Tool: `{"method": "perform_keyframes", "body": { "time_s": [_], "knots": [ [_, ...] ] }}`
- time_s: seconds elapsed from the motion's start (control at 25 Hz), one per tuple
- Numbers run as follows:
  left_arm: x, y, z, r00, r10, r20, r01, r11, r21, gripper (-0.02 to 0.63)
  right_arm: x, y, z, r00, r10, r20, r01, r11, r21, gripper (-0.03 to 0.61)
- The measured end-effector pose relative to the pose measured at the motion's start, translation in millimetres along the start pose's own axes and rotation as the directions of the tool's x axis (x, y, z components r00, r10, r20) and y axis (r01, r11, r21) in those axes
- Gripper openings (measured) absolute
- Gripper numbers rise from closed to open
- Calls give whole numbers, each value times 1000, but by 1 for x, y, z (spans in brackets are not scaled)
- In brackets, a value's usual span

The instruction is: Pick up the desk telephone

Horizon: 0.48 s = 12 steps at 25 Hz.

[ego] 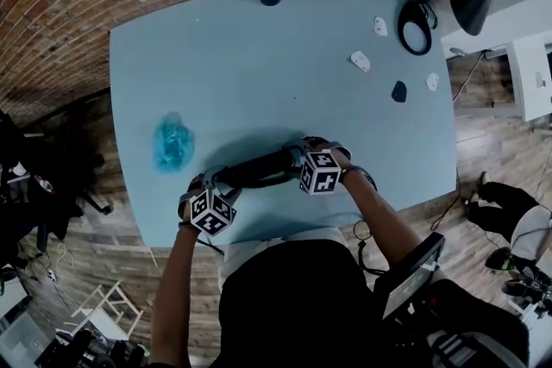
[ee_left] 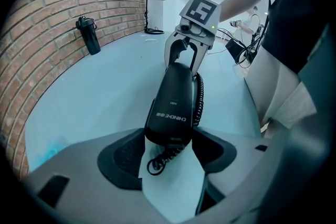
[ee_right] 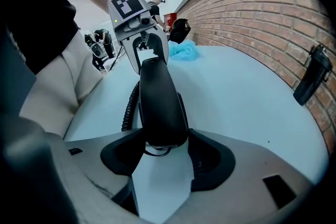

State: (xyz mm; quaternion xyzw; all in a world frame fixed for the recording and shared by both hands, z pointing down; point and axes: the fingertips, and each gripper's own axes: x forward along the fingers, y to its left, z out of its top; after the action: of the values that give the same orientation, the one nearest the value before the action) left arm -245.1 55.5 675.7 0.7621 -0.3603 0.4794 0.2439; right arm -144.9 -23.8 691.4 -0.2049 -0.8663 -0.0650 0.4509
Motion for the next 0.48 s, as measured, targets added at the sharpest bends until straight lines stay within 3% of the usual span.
{"method": "perform_keyframes", "body": {
  "time_s": [0.12,0.28,0.48],
  "knots": [
    [3,1,-1,1000,-17,0,17,999,-38,310,0,-2,0,1000,-3,11,3,1000,7,249],
    [13,-2,-3,995,-95,-23,93,991,-96,314,0,-1,1,1000,-3,14,2,1000,13,248],
    [14,-3,-2,993,-118,-15,116,988,-103,313,0,-1,1,1000,-8,15,8,1000,30,247]
  ]
}}
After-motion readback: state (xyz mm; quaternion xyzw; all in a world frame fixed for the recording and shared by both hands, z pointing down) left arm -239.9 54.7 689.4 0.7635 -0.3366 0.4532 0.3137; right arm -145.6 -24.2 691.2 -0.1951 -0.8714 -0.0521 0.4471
